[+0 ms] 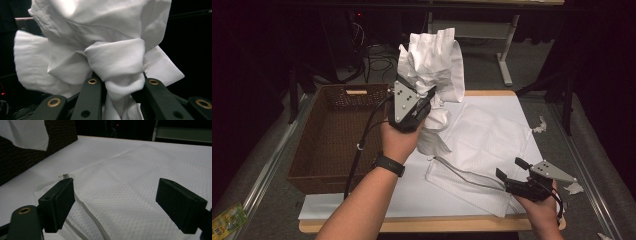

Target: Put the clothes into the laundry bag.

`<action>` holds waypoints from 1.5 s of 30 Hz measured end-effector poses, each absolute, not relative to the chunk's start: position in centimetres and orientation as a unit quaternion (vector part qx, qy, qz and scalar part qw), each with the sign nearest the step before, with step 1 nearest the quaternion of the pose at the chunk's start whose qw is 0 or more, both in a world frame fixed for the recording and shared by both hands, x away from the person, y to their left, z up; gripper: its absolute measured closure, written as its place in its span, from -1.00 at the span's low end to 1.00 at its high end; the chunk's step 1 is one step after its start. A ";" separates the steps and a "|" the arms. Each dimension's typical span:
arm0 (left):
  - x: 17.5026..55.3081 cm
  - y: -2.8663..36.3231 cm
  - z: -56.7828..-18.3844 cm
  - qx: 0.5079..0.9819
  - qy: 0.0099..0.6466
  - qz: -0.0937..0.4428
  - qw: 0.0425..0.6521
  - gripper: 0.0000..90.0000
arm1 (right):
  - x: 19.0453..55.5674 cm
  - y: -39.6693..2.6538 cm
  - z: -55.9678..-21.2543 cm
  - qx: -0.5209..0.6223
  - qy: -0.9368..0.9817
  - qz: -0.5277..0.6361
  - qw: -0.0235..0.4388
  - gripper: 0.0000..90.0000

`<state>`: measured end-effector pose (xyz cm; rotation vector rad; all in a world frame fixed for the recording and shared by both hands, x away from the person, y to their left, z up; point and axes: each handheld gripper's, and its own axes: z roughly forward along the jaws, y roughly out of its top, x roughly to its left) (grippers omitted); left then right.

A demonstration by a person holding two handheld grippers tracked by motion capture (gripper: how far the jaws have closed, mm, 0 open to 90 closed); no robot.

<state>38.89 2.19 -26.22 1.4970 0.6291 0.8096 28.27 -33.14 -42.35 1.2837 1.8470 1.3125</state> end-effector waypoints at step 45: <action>28.9 5.8 -42.5 0.724 0.254 0.235 0.597 0.67 | 29.2 -30.4 -42.8 0.463 0.706 0.477 0.244 -0.44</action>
